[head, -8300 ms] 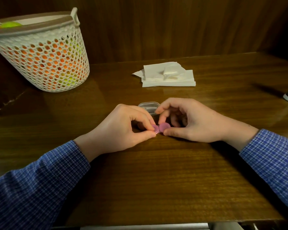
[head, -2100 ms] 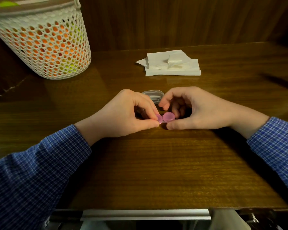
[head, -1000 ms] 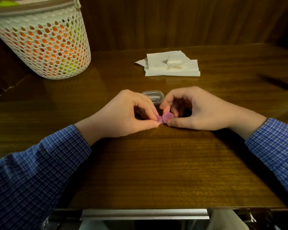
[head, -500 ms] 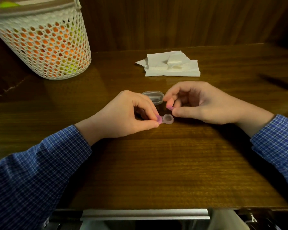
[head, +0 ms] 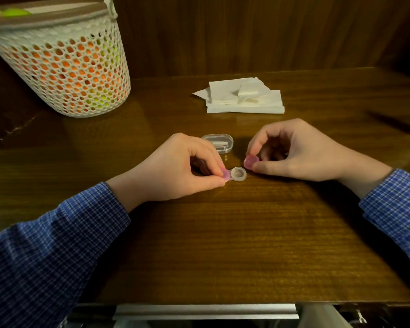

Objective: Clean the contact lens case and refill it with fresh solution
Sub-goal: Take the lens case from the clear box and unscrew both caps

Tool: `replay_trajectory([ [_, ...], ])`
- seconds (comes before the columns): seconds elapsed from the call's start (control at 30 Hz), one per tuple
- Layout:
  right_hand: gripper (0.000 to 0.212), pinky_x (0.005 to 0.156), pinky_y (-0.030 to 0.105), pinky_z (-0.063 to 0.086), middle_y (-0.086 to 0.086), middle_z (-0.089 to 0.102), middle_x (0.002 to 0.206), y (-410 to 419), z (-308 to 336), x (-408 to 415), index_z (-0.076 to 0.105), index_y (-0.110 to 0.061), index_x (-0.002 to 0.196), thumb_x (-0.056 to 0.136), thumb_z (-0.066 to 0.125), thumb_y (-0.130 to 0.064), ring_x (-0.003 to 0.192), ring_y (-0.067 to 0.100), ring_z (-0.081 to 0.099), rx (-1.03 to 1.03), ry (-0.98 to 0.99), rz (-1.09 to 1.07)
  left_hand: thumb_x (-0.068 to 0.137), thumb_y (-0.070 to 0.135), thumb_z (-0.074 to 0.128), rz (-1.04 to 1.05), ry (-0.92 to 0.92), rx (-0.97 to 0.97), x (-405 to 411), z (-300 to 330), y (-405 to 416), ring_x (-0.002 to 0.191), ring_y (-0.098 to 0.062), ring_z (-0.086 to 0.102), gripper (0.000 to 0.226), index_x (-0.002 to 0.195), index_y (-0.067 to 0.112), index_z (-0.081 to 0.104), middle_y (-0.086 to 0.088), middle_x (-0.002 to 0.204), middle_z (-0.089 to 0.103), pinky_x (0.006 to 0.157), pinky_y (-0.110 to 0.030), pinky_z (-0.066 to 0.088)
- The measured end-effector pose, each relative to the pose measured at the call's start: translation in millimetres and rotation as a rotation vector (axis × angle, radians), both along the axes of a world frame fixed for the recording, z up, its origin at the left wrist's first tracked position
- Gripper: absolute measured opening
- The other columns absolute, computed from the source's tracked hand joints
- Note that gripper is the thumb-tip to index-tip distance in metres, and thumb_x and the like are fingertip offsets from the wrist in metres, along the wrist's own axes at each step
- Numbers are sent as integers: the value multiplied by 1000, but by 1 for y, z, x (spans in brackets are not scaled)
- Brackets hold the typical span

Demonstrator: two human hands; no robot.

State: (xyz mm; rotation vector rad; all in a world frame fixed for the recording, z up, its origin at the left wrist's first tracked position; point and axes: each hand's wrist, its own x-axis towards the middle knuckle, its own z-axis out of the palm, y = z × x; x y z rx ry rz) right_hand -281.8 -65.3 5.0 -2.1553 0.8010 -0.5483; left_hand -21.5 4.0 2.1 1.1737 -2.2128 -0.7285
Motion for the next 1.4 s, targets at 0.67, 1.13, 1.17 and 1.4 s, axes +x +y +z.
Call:
replay_trajectory([
  [0.67, 48, 75, 22, 57, -14, 66, 97, 15, 4, 6, 63, -31, 109, 68, 86, -41, 92, 6, 67, -199, 65, 0, 83, 23, 84, 34, 14, 69, 0, -2, 0, 92, -15, 72, 20, 102, 21, 78, 7, 99, 75, 76, -35, 64],
  [1.13, 41, 71, 25, 57, -17, 67, 87, 15, -3, 12, 64, -27, 104, 71, 80, -46, 86, 5, 66, -305, 46, -69, 84, -1, 78, 61, 41, 91, 4, -1, 0, 85, -18, 72, 49, 127, 19, 64, 4, 95, 72, 74, -36, 63],
  [1.17, 39, 74, 23, 56, -17, 67, 85, 15, -3, 13, 65, -26, 103, 72, 80, -45, 87, 3, 66, -309, 38, -75, 84, 1, 79, 64, 47, 92, 4, -1, 0, 84, -18, 72, 49, 127, 19, 65, 4, 94, 72, 73, -36, 63],
  [1.4, 34, 81, 31, 58, -14, 71, 78, 18, -3, 18, 65, -26, 100, 74, 83, -38, 81, 4, 69, -334, 36, -108, 80, 14, 86, 99, 71, 88, -1, -4, 0, 79, -20, 69, 40, 114, 23, 67, 3, 90, 71, 69, -36, 62],
])
